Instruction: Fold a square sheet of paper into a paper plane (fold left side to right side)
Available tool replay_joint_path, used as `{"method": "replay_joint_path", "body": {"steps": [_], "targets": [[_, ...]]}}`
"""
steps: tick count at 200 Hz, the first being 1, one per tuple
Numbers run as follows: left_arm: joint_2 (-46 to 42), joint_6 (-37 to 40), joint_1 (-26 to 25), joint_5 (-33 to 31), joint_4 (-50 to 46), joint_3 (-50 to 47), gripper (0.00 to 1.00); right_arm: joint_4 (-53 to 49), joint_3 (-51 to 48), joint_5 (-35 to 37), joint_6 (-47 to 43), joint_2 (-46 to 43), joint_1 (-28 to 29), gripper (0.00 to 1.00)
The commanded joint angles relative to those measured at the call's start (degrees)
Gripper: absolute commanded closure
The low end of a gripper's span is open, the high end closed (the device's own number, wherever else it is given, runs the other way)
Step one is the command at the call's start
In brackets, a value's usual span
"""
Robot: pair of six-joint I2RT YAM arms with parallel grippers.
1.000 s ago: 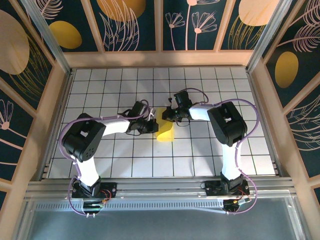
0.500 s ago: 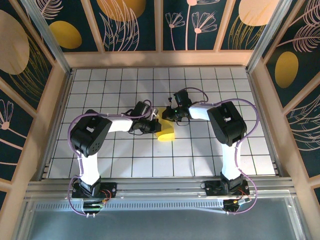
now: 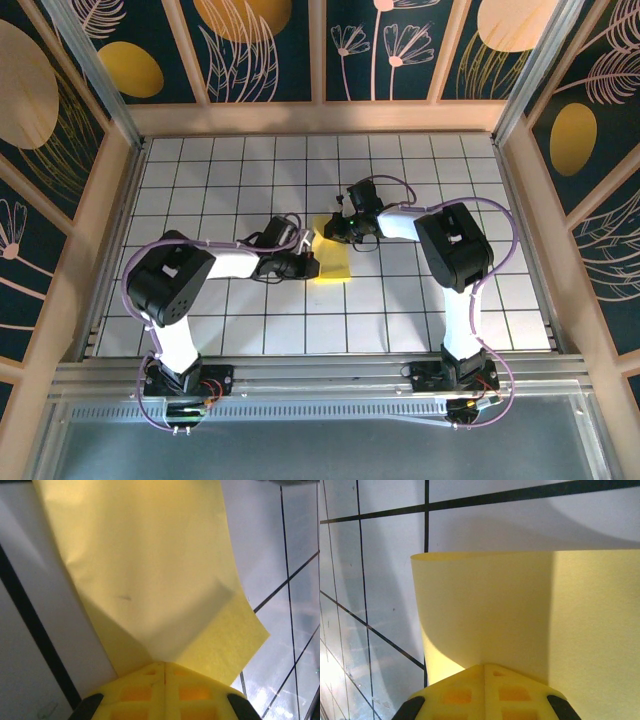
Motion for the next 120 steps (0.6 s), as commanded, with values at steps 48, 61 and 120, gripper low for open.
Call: {"method": "replay_joint_path", "body": {"steps": [48,61,120], "targets": [[-0.75,1.83,-1.91,2.36,-13.66,-5.43,0.96,-5.53,-0.23,6.28,-1.51,4.02,-0.25,1.0],[-0.83,1.67,-2.0,2.51,-13.66,-5.52,0.96,-5.62,-0.31,6.28,-1.53,4.02,-0.21,1.0],[-1.67,1.72,-2.44,3.03,-14.62,-6.21,0.96,-5.93,0.04,6.35,-1.59,4.02,-0.16,1.0]]}}
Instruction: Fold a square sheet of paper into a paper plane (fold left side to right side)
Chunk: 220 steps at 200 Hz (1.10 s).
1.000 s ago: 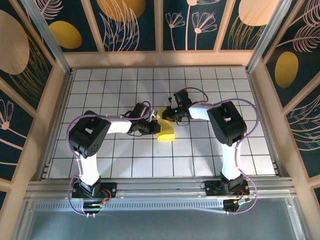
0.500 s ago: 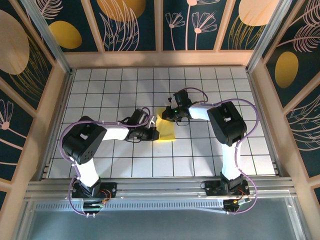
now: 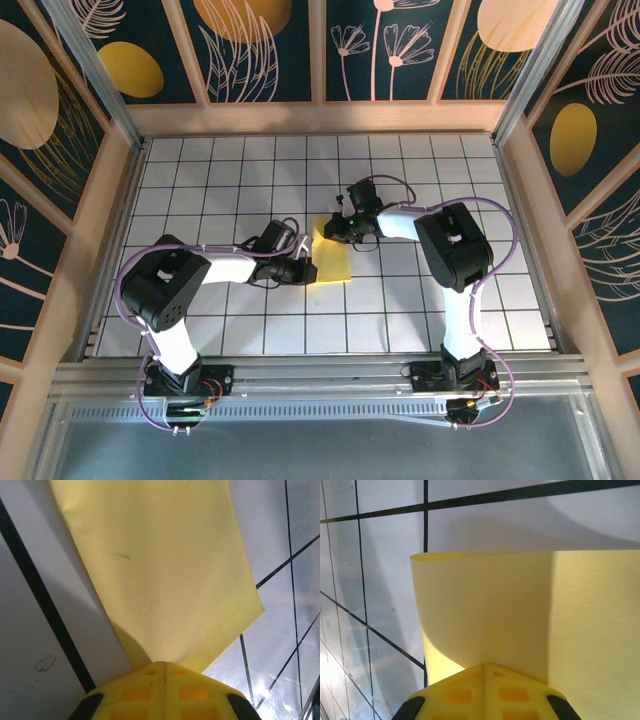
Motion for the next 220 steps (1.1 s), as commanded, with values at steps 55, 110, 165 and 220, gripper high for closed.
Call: {"method": "replay_joint_path", "body": {"steps": [55,110,165,220], "targets": [[-0.04,1.76,-2.14,2.22,-15.22,-4.49,0.95,-5.4,-0.09,6.36,-1.66,4.02,-0.21,1.0],[-1.98,1.85,-2.14,1.09,-16.09,-4.42,0.95,-5.56,-0.09,6.36,-1.75,3.75,-0.03,1.0],[-8.75,3.54,1.93,2.63,-19.18,1.87,0.96,-5.47,0.0,6.36,-1.67,2.81,0.45,1.0],[0.26,3.53,4.45,2.24,-16.62,10.95,0.99,-5.57,0.26,6.57,-1.4,2.7,0.94,1.0]]}}
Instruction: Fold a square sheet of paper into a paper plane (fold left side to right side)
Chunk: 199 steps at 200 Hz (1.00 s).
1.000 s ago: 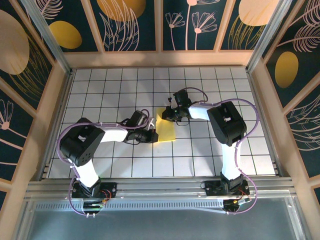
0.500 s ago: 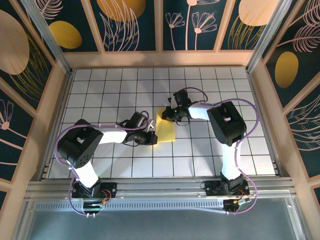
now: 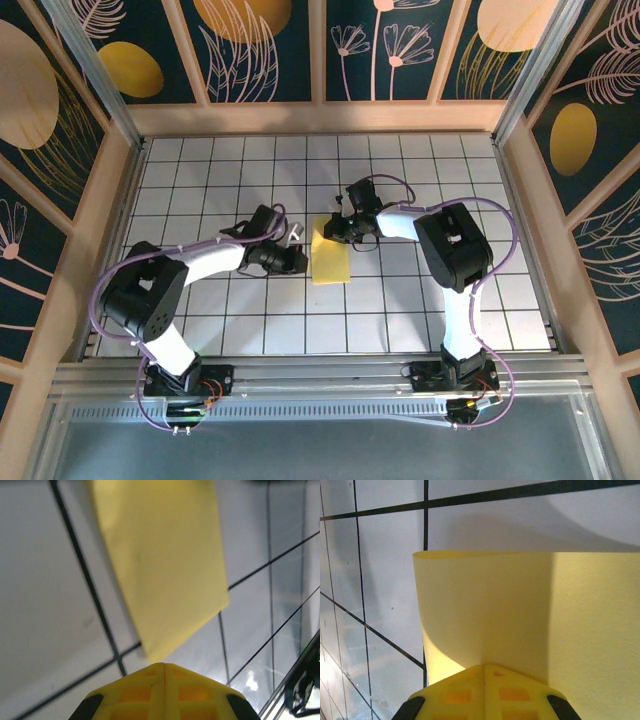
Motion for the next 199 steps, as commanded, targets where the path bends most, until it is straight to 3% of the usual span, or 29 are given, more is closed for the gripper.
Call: {"method": "replay_joint_path", "body": {"steps": [1,70,160,199], "targets": [[5.3,0.88,-0.12,0.49,-0.47,3.59,0.99,-4.76,-0.22,6.18,-1.02,2.68,0.54,1.0],[13.03,-0.48,-1.55,3.55,3.9,8.3,0.99,-4.79,-0.04,6.25,-0.9,3.04,0.89,1.0],[14.85,-0.12,-2.75,-1.84,0.5,7.64,0.99,-5.11,3.07,3.97,-1.11,0.16,0.9,1.0],[14.78,-1.91,-3.27,-2.94,1.1,6.7,0.99,-5.18,0.54,5.17,-1.11,-6.94,0.72,0.83]]}}
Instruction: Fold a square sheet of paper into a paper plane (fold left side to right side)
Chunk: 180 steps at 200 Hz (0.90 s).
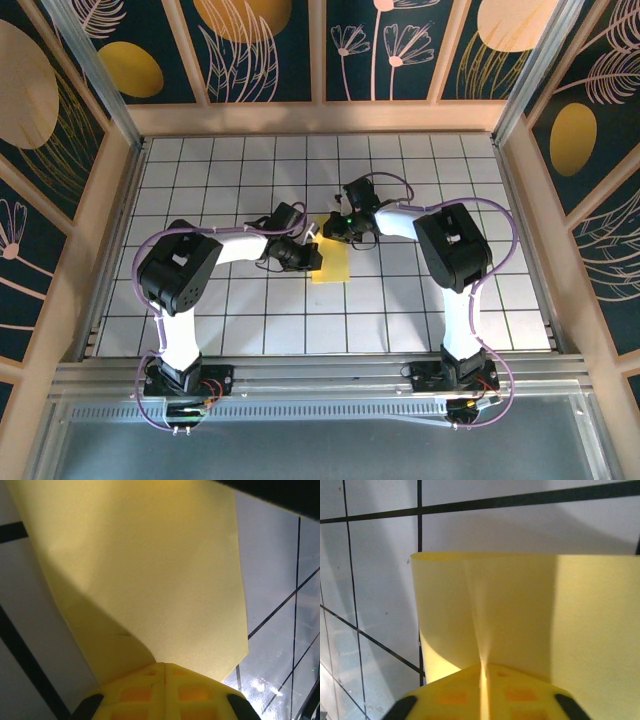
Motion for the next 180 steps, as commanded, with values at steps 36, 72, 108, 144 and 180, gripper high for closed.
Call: {"method": "replay_joint_path", "body": {"steps": [36,72,108,144,180], "targets": [[1.25,-2.63,-1.46,-3.3,-1.41,-0.79,0.99,-1.42,-9.39,2.47,0.61,-13.99,0.85,0.94],[0.86,-2.92,-1.58,-3.7,-1.54,-0.83,0.99,-0.67,-15.02,2.39,3.83,-15.16,4.13,1.0],[0.58,-3.52,-1.56,-3.17,-1.12,-0.21,0.99,0.31,-16.58,2.34,4.77,-12.24,5.99,1.0],[-0.32,-4.16,-1.55,-2.08,-0.74,0.8,0.98,-1.26,-17.35,4.81,3.88,-10.48,5.96,1.0],[-1.03,-5.36,0.67,-0.05,0.75,3.12,0.97,-2.62,-18.46,6.22,2.77,-9.57,5.94,1.0]]}}
